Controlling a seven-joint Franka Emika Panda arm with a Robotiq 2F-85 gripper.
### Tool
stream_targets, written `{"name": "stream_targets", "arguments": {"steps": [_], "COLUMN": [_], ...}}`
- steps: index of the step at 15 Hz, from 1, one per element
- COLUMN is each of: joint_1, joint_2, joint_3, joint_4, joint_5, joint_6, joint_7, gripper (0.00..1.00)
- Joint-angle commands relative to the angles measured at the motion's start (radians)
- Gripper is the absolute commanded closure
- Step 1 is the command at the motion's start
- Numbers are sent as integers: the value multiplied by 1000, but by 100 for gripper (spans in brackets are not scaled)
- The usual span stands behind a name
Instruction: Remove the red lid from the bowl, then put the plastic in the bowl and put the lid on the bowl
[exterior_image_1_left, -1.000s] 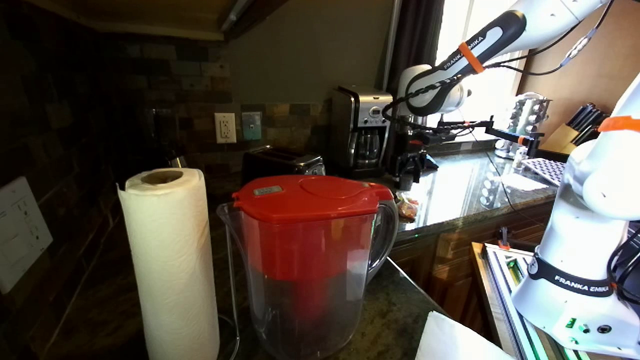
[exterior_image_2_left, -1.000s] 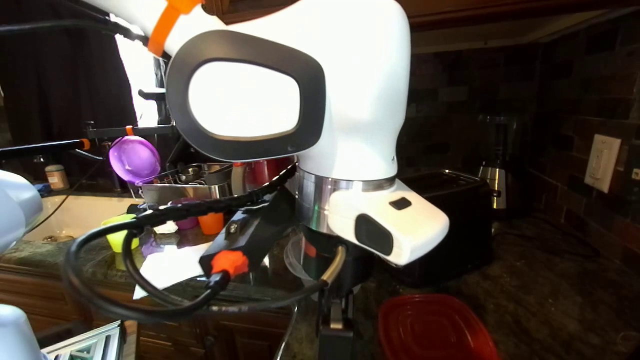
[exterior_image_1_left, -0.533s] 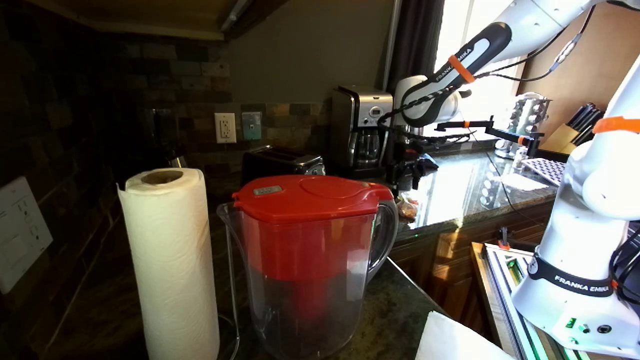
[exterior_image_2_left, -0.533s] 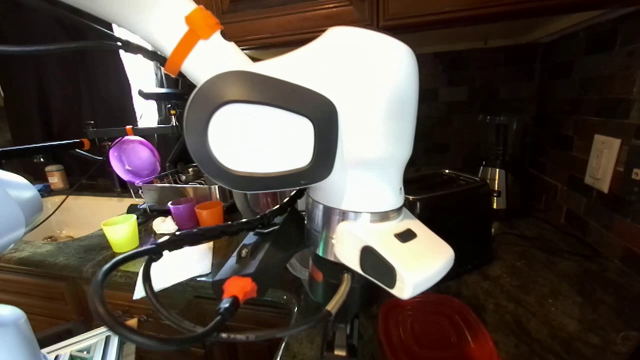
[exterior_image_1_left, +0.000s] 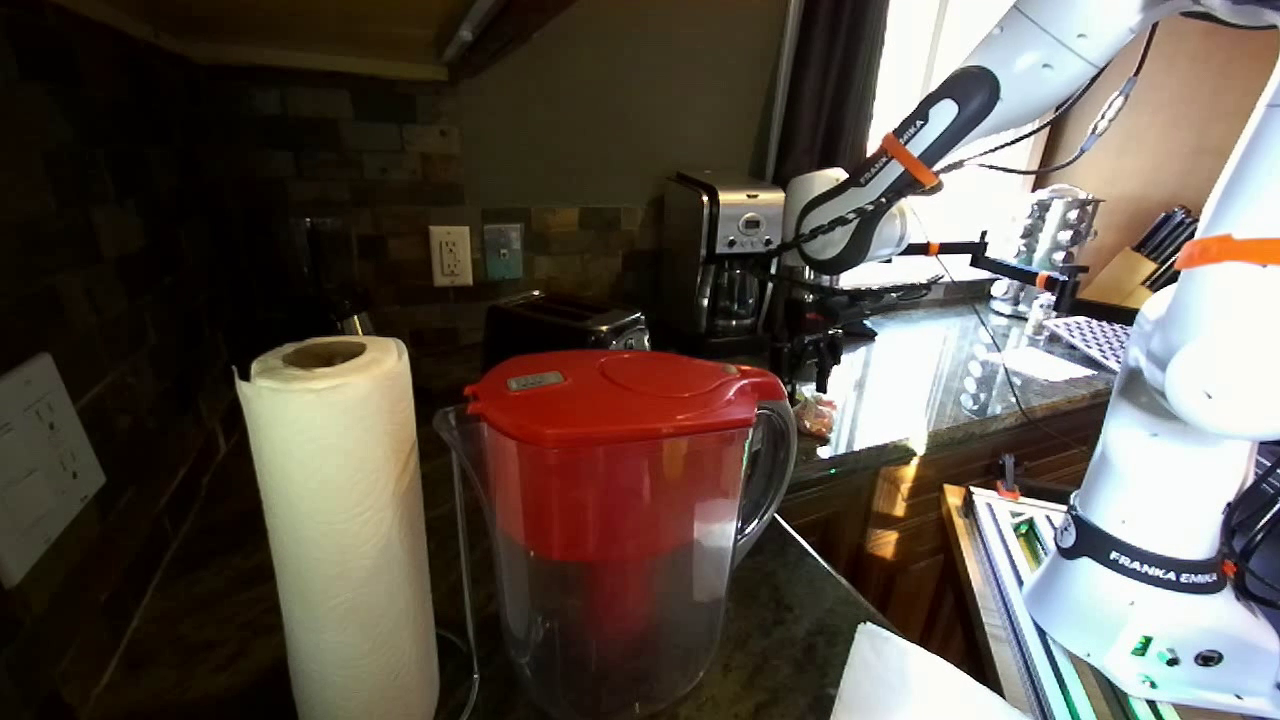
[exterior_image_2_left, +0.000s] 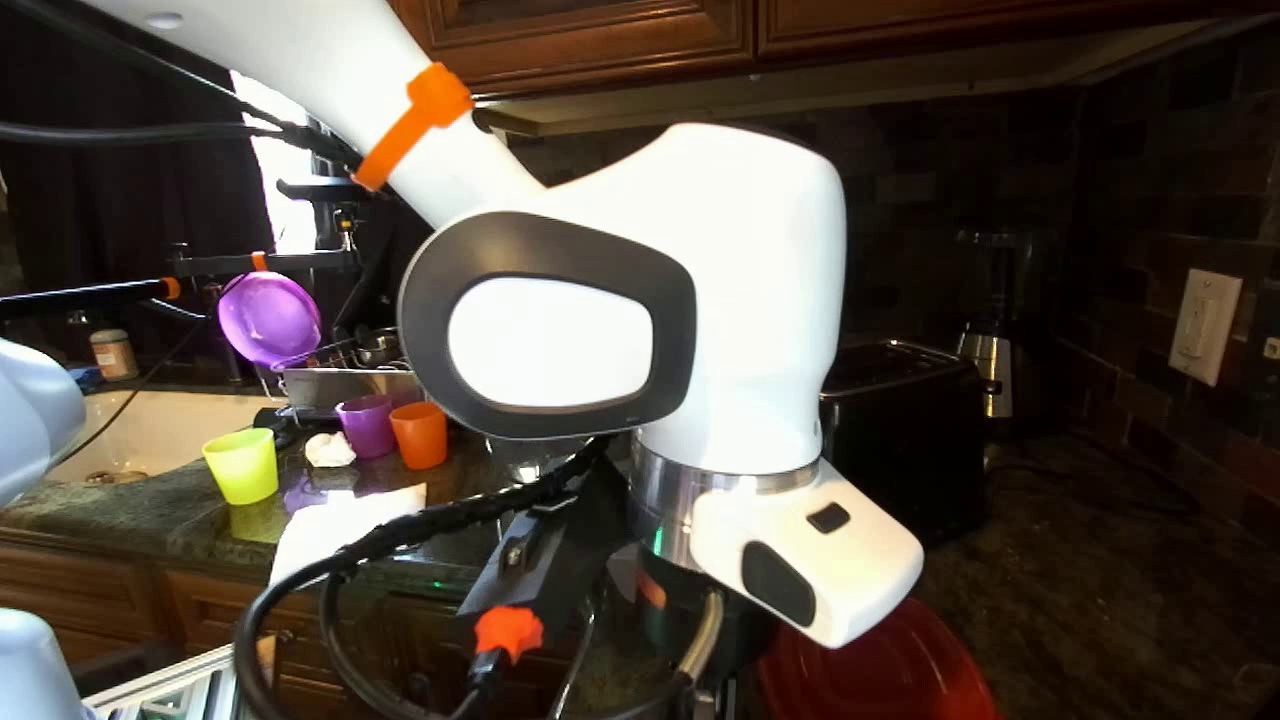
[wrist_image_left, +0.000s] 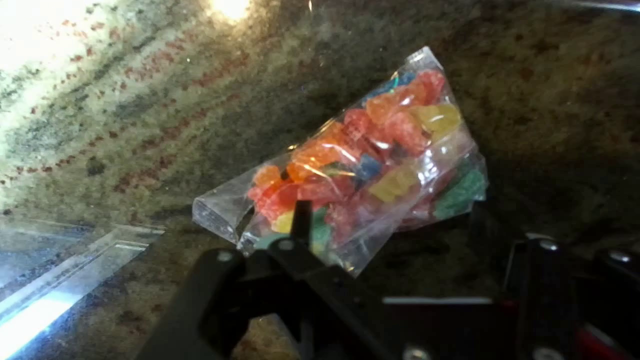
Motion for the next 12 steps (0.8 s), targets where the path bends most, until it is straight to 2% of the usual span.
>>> {"name": "stream_targets", "arguments": {"steps": [1,7,8,12], "joint_1": [-1,-2,-3,-2], "joint_2": [23,4,-3,-34], "joint_3": [-7,-9,-8,-3], "joint_4": [4,12,12,14], "joint_5": [-33,-65,-76,-117], "joint_6": [15,3,2,-14], "joint_7": [24,37,42,64], "gripper": [50,95,99,100]}}
